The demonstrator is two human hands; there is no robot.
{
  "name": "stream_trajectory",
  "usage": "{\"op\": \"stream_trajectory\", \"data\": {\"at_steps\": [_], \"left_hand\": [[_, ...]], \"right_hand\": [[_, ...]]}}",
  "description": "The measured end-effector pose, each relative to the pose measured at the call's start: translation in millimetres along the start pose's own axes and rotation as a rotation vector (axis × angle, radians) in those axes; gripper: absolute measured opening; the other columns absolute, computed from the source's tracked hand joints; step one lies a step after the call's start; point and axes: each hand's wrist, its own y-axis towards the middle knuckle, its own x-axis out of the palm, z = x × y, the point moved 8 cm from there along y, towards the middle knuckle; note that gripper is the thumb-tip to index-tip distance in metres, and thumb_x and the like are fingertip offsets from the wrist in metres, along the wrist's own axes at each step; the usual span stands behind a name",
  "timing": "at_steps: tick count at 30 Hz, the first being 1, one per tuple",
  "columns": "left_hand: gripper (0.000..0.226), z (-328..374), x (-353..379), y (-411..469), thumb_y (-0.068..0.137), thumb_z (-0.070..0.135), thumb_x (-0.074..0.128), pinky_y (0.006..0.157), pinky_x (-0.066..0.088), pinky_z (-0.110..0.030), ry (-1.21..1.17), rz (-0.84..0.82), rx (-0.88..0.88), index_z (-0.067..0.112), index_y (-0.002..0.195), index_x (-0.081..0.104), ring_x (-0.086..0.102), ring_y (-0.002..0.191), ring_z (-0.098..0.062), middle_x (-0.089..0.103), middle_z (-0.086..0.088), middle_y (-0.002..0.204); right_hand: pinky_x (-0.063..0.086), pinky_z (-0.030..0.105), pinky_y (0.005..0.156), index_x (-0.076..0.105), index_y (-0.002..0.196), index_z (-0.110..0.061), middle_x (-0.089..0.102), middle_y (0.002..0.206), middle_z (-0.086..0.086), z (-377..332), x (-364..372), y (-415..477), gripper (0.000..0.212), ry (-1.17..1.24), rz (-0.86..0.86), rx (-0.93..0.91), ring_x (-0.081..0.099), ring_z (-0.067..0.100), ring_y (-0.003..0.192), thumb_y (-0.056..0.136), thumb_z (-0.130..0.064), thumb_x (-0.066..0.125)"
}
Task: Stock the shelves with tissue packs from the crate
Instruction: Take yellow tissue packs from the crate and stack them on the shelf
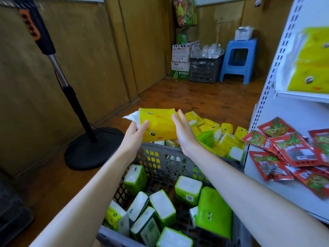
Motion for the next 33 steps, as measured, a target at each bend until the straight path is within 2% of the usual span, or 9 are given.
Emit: {"op": "stream_trajectory", "data": {"at_steps": [5,10,14,18,19,22,24,27,33], "left_hand": [[0.037,53,28,15,0.097,0.038,0.041,0.103,0.042,-0.049,-0.09,0.023,0.016,0.022,0.129,0.05,0.059,0.113,-0.023,0.064,-0.004,0.12],[0.026,152,79,29,0.102,0.028,0.034,0.085,0.051,-0.032,-0.151,-0.04,0.121,0.022,0.119,0.051,0.064,0.092,-0.014,0.067,0.0,0.101],[0.022,231,146,32,0.099,0.033,0.038,0.102,0.043,-0.038,-0.126,-0.197,0.282,0.029,0.115,0.054,0.059,0.113,-0.017,0.063,0.0,0.121],[0.059,286,227,15,0.088,0.053,0.041,0.109,0.033,-0.033,-0.062,-0.352,0.451,0.028,0.141,0.037,0.041,0.133,-0.013,0.044,0.007,0.144],[0.054,293,251,11,0.092,0.051,0.04,0.108,0.033,-0.029,-0.039,-0.396,0.483,0.028,0.14,0.038,0.041,0.133,-0.012,0.044,0.008,0.144],[0.03,302,319,-10,0.101,0.037,0.033,0.095,0.036,-0.016,0.072,-0.515,0.571,0.033,0.128,0.045,0.049,0.12,-0.001,0.053,0.016,0.131],[0.026,300,359,-21,0.101,0.035,0.035,0.091,0.036,-0.008,0.126,-0.552,0.586,0.027,0.123,0.044,0.049,0.109,0.007,0.052,0.025,0.12],[0.053,285,419,-26,0.097,0.043,0.042,0.106,0.028,-0.019,0.275,-0.612,0.61,0.018,0.143,0.034,0.039,0.132,-0.009,0.04,0.009,0.145],[0.05,257,511,-39,0.097,0.041,0.04,0.109,0.03,-0.027,0.619,-0.706,0.669,0.012,0.139,0.043,0.041,0.133,-0.019,0.044,-0.006,0.144]], "right_hand": [[0.025,0.027,0.108,0.026,0.144,-0.036,0.023,0.151,-0.015,-82,-21,-13,0.069,-0.102,-0.031,-0.284,0.02,0.002,0.136,0.086,-0.029,0.064],[0.027,0.022,0.101,0.039,0.137,-0.028,0.033,0.147,-0.007,-172,-67,-17,0.06,-0.266,-0.035,-0.442,0.025,-0.003,0.123,0.085,-0.017,0.067],[0.038,0.042,0.105,0.047,0.125,-0.028,0.044,0.134,-0.002,-243,-134,-21,0.049,-0.312,0.12,-0.555,0.04,0.02,0.128,0.082,-0.017,0.069],[0.042,0.045,0.102,0.051,0.103,-0.04,0.052,0.13,0.004,-303,-217,-43,0.041,-0.302,0.3,-0.668,0.049,0.025,0.121,0.075,-0.02,0.074],[0.043,0.045,0.101,0.052,0.1,-0.04,0.054,0.127,0.003,-312,-240,-50,0.041,-0.282,0.347,-0.688,0.052,0.024,0.117,0.073,-0.02,0.074],[0.048,0.038,0.094,0.053,0.102,-0.034,0.057,0.116,-0.001,-322,-315,-71,0.043,-0.215,0.47,-0.693,0.056,0.017,0.104,0.073,-0.011,0.074],[0.048,0.039,0.092,0.055,0.098,-0.04,0.057,0.112,-0.004,-322,-369,-88,0.042,-0.22,0.571,-0.678,0.056,0.018,0.105,0.068,-0.02,0.076],[0.048,0.041,0.092,0.053,0.096,-0.037,0.058,0.101,-0.006,-317,-448,-111,0.042,-0.196,0.691,-0.651,0.057,0.02,0.102,0.072,-0.012,0.075],[0.047,0.034,0.088,0.048,0.12,-0.017,0.054,0.111,0.003,-281,-570,-129,0.051,-0.186,0.898,-0.545,0.053,0.016,0.097,0.078,0.003,0.068]]}}
